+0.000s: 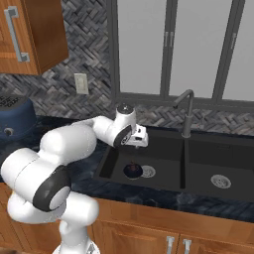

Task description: Place the teapot in the left basin and the bowl in the right basin of the sink.

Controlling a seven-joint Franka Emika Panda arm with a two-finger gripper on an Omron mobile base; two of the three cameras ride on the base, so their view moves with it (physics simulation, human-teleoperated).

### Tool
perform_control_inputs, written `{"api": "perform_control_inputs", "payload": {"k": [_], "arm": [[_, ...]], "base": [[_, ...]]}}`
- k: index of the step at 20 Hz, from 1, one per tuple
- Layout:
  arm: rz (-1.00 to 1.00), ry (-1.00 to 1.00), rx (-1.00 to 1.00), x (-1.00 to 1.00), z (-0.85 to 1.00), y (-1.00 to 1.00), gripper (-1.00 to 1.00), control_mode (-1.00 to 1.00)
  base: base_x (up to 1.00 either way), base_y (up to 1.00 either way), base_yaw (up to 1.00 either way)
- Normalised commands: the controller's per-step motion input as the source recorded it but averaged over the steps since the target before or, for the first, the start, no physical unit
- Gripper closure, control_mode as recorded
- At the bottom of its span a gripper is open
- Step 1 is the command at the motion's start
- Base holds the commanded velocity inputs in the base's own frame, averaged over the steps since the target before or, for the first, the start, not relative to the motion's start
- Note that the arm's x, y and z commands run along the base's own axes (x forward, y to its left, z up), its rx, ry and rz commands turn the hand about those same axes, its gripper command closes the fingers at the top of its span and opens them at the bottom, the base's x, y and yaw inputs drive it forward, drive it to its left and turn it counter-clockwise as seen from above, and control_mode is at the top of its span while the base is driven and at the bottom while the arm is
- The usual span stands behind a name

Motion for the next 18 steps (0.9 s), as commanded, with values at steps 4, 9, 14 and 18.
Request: {"api": "perform_control_inputs", "payload": {"k": [4,9,14,18], "arm": [[-0.04,-0.10,-0.01,-0.39,0.34,0.13,-1.00,-1.00],[-0.06,0.00,-0.05,-0.36,0.37,0.12,-1.00,-1.00],[-0.09,0.01,-0.06,-0.35,0.36,0.07,-1.00,-1.00],[-0.06,0.01,-0.02,-0.39,0.27,0.01,-1.00,-1.00]], "base": [[0.00,0.00,0.00],[0.00,0.00,0.00],[0.00,0.00,0.00],[0.00,0.00,0.00]]}}
